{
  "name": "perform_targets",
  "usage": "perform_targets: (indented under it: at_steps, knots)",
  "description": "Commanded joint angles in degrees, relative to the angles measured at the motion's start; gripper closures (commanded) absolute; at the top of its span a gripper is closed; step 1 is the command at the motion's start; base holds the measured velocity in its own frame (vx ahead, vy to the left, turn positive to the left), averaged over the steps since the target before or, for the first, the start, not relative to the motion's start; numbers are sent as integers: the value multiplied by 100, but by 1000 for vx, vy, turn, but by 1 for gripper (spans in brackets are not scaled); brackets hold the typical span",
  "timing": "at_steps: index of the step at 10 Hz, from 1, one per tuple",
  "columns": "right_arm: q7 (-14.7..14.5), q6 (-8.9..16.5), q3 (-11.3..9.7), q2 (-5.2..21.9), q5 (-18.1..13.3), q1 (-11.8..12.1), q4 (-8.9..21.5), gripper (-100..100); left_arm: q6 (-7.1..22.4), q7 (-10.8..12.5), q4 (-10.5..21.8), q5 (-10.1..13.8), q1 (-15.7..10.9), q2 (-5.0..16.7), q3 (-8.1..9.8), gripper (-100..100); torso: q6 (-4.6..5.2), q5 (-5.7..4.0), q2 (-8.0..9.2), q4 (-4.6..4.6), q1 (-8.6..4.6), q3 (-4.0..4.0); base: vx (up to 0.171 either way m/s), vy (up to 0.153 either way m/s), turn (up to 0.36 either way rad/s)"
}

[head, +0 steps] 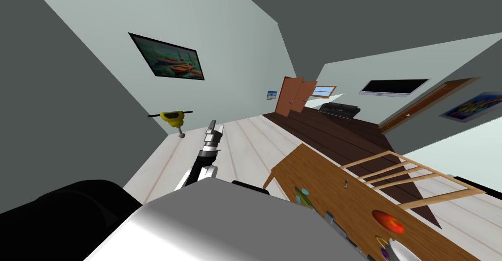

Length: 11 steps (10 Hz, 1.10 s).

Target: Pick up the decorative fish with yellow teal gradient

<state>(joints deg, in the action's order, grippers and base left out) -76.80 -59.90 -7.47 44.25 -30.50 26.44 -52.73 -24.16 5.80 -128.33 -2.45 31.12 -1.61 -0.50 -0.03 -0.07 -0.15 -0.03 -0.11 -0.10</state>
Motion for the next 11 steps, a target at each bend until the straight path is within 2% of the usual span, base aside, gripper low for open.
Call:
perform_targets:
  at_steps: [1, 2, 3, 4, 5, 6, 8, 9, 10, 11]
  knots:
    - [0, 0, 0, 0, 0, 0, 0, 100, 0, 0, 0, 0, 0, 0, 0, 0, 0, 0, 0, 0, 0, 0, 0, 0, 0]
    - [0, 1, 0, 0, 0, 0, 0, 100, 0, 0, 0, 0, 0, 0, 0, 0, 0, 0, 0, 0, -1, 0, 0, 0, 0]
    - [-1, 1, 1, 0, 0, 0, 0, 0, 0, 0, 0, 0, 0, 0, 0, 0, 0, 0, 0, 0, -1, 0, 0, 0, 0]
    - [281, 287, -99, -63, -182, -212, -133, 100, 0, 0, 0, 0, 0, 0, 0, 0, 0, -1, 0, 0, -2, 0, -151, -104, 158]
    - [281, 301, -99, -63, -182, -212, -133, 100, 0, 0, 0, 0, -3, 1, 0, 0, -13, -14, 35, 7, -34, 18, -180, -107, 127]
    - [527, 514, -198, -140, -380, -446, -272, 100, 0, 0, 0, 0, -2, 0, 0, 0, -3, -23, 44, 5, -57, 23, -205, -140, 119]
    - [617, 704, -198, -140, -380, -446, -272, 100, 1, 0, 1, 0, -2, 1, 0, 0, -3, -49, 29, -8, -94, 9, -104, -69, 52]
    - [870, 889, -298, -216, -578, -680, -411, 100, 0, 0, 1, 0, 0, 0, 0, 0, 5, -49, 1, -19, -81, -10, -133, -49, 86]
    - [952, 1107, -298, -216, -578, -680, -411, 100, 0, 0, 0, 0, -2, 0, 0, 0, -5, -51, 11, -17, -84, -5, -141, -66, 108]
    - [1160, 1269, -397, -292, -776, -911, -549, 100, 0, 0, 0, 0, -2, 0, 0, 0, 3, -64, 7, -26, -106, -11, -178, -73, 131]
